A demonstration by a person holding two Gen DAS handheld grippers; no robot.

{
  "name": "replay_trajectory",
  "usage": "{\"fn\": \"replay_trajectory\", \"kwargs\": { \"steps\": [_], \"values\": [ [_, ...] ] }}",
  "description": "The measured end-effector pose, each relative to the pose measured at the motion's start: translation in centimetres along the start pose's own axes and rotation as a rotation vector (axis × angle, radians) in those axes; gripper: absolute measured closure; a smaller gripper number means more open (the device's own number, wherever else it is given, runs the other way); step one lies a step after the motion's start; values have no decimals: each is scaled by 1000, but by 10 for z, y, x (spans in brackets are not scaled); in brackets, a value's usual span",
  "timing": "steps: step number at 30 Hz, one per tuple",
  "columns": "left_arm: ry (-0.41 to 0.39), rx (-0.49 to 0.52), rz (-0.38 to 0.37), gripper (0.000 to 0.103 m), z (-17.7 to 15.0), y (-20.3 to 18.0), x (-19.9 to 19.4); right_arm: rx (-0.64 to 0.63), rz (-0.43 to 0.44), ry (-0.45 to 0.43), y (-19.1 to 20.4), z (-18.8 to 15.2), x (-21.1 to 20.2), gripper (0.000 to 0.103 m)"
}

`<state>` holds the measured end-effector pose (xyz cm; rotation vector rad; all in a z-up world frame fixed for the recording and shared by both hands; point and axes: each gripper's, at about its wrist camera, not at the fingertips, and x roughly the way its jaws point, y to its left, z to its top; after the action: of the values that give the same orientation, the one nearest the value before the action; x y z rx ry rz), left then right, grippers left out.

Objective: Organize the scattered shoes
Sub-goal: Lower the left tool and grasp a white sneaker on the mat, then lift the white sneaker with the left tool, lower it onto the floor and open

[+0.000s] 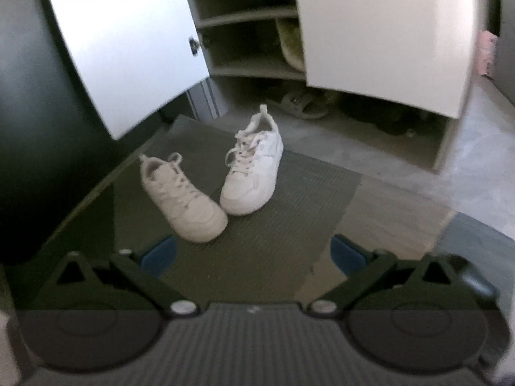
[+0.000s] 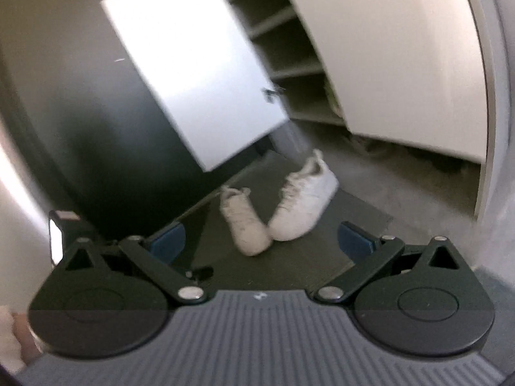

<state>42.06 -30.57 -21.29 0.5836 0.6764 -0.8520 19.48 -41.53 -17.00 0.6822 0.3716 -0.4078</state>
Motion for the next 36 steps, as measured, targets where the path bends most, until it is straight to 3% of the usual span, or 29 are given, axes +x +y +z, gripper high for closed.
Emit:
{"fn": "replay_trajectory", "kwargs": {
  "steps": [3,6,11,17,21,26,28,36],
  "values": [
    [4,2,-5,0,17,6,98,-5,34,110,-33,-28,41,0],
    [10,13,-4,0,38,4,171,-14,-28,148,-67,-49,65,0],
    [20,-15,22,0,71,-4,269,42,-57,177,-108,-63,82,0],
    [78,-68,34,0,86,-10,351,42,-69,211,-125,-75,110,0],
    [106,-19,66,0,89,-12,377,72,-47,225,-123,-79,117,0],
    [154,-79,59,0,88,-6,394,74,-23,251,-112,-84,131,0],
    [155,-29,80,0,86,-13,395,77,-21,259,-110,-86,132,0],
    [184,-24,59,11,72,-13,372,72,-6,271,-90,-103,134,0]
  ]
}}
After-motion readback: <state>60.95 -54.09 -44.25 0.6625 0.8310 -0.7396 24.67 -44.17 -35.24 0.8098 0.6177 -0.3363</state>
